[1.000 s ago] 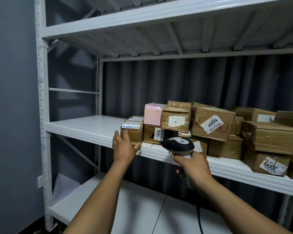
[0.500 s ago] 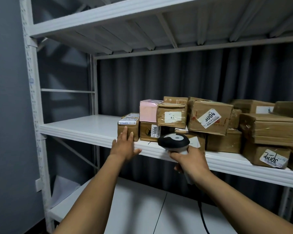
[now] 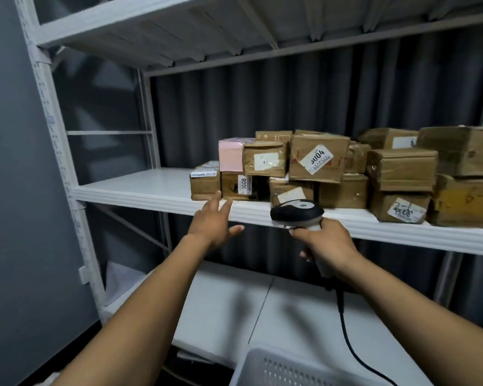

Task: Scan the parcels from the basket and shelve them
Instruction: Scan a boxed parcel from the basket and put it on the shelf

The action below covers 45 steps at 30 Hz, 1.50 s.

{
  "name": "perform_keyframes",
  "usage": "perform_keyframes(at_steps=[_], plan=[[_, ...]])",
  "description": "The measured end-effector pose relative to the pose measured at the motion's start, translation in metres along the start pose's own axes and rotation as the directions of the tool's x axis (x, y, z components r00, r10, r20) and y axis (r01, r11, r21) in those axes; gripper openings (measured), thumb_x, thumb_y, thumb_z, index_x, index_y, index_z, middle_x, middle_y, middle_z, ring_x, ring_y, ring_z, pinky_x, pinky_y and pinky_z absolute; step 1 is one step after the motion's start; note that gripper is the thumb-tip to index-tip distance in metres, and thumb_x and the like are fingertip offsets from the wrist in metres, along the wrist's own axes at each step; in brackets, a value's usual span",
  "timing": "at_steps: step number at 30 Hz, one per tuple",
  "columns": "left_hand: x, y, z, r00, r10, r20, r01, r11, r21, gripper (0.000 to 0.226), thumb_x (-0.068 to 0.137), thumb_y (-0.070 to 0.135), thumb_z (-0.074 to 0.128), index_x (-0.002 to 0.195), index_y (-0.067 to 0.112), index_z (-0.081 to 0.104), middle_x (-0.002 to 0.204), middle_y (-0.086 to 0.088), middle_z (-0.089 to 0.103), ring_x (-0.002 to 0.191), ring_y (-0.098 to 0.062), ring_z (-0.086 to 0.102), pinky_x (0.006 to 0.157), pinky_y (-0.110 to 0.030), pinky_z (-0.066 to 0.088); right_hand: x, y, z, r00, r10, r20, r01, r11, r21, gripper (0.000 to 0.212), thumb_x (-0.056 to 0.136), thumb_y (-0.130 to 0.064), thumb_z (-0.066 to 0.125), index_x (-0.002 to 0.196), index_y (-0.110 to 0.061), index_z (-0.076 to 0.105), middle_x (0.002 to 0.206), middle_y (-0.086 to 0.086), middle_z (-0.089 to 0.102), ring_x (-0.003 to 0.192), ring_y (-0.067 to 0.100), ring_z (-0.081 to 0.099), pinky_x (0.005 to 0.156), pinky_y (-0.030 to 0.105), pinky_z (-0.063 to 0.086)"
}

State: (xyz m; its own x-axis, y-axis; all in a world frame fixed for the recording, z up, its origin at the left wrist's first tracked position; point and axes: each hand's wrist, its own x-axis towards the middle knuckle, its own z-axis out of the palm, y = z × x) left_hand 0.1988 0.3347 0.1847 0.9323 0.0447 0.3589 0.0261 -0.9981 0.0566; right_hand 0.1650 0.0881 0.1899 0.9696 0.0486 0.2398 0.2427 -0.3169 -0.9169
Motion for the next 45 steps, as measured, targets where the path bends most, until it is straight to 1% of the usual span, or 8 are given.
perform_keyframes(at_steps=[11, 16, 20, 27, 34, 38, 41, 45], plan=[[-0.148, 0.116, 0.097, 0.962, 0.133, 0.237, -0.113, 0.989, -0.095, 0.068, 0.094, 0.05, 0.05, 0.151, 0.018, 0.027, 0.155, -0.01, 0.028, 0.141, -0.028, 0.027, 0.111, -0.037, 0.03, -0.13, 0.121, -0.082, 0.977, 0.183, 0.111, -0.158, 0.966, -0.205, 0.011, 0.08, -0.021, 0.075, 0.079, -0.019, 0.065, 0.065, -0.002, 0.066, 0.047, 0.015, 0.063, 0.048, 0.023, 0.05], [-0.216, 0.139, 0.169, 0.902, 0.13, 0.412, -0.091, 0.99, -0.112, 0.067, 0.095, 0.048, 0.049, 0.151, 0.019, 0.027, 0.157, -0.008, 0.026, 0.143, -0.027, 0.025, 0.113, -0.036, 0.028, -0.177, 0.179, -0.102, 0.953, 0.246, 0.175, -0.175, 0.923, -0.342, 0.016, 0.08, -0.025, 0.075, 0.09, -0.018, 0.066, 0.064, -0.004, 0.065, 0.056, 0.017, 0.065, 0.056, 0.023, 0.05], [-0.269, 0.142, 0.225, 0.841, 0.101, 0.532, -0.033, 0.99, -0.136, 0.064, 0.094, 0.046, 0.052, 0.148, 0.019, 0.033, 0.154, -0.009, 0.032, 0.141, -0.027, 0.03, 0.113, -0.034, 0.031, -0.203, 0.225, -0.106, 0.928, 0.296, 0.225, -0.202, 0.909, -0.364, 0.014, 0.081, -0.021, 0.074, 0.076, -0.02, 0.061, 0.061, -0.006, 0.062, 0.055, 0.012, 0.062, 0.047, 0.013, 0.04], [-0.301, 0.177, 0.304, 0.767, 0.132, 0.627, 0.028, 0.971, -0.239, 0.059, 0.093, 0.045, 0.053, 0.145, 0.023, 0.036, 0.139, -0.01, 0.049, 0.125, -0.029, 0.046, 0.099, -0.034, 0.042, -0.208, 0.29, -0.136, 0.861, 0.45, 0.236, -0.32, 0.841, -0.436, 0.026, 0.082, -0.03, 0.075, 0.096, -0.01, 0.07, 0.074, 0.007, 0.072, 0.063, 0.018, 0.068, 0.063, 0.034, 0.056], [-0.287, 0.273, 0.388, 0.714, 0.243, 0.656, 0.037, 0.923, -0.383, 0.063, 0.095, 0.039, 0.055, 0.149, 0.018, 0.03, 0.149, -0.009, 0.04, 0.135, -0.027, 0.037, 0.105, -0.029, 0.033, -0.187, 0.326, -0.193, 0.885, 0.465, 0.031, -0.394, 0.782, -0.482, 0.02, 0.086, -0.026, 0.071, 0.081, -0.012, 0.058, 0.073, 0.007, 0.06, 0.077, 0.023, 0.061, 0.061, 0.026, 0.035], [-0.286, 0.308, 0.432, 0.643, 0.304, 0.703, 0.036, 0.905, -0.423, 0.067, 0.089, 0.032, 0.066, 0.146, 0.011, 0.037, 0.147, -0.013, 0.042, 0.134, -0.028, 0.04, 0.107, -0.027, 0.03, -0.185, 0.346, -0.205, 0.867, 0.498, -0.013, -0.43, 0.735, -0.524, 0.028, 0.086, -0.029, 0.069, 0.069, -0.017, 0.051, 0.072, 0.007, 0.058, 0.081, 0.027, 0.066, 0.063, 0.026, 0.038], [-0.287, 0.32, 0.465, 0.604, 0.303, 0.738, 0.048, 0.91, -0.413, 0.07, 0.079, 0.035, 0.075, 0.139, 0.012, 0.047, 0.14, -0.013, 0.049, 0.126, -0.027, 0.047, 0.102, -0.027, 0.035, -0.181, 0.356, -0.202, 0.862, 0.506, 0.038, -0.402, 0.727, -0.557, 0.022, 0.087, -0.027, 0.068, 0.08, -0.008, 0.061, 0.08, 0.011, 0.066, 0.079, 0.024, 0.065, 0.066, 0.033, 0.046], [-0.291, 0.321, 0.493, 0.541, 0.325, 0.775, -0.046, 0.932, -0.359, 0.1, 0.076, 0.038, 0.079, 0.152, 0.008, 0.021, 0.159, -0.014, 0.018, 0.144, -0.03, 0.024, 0.115, -0.034, 0.023, -0.18, 0.348, -0.203, 0.877, 0.47, 0.097, -0.34, 0.752, -0.565, 0.023, 0.087, -0.03, 0.069, 0.087, -0.009, 0.062, 0.087, 0.012, 0.071, 0.078, 0.025, 0.067, 0.075, 0.035, 0.052]])
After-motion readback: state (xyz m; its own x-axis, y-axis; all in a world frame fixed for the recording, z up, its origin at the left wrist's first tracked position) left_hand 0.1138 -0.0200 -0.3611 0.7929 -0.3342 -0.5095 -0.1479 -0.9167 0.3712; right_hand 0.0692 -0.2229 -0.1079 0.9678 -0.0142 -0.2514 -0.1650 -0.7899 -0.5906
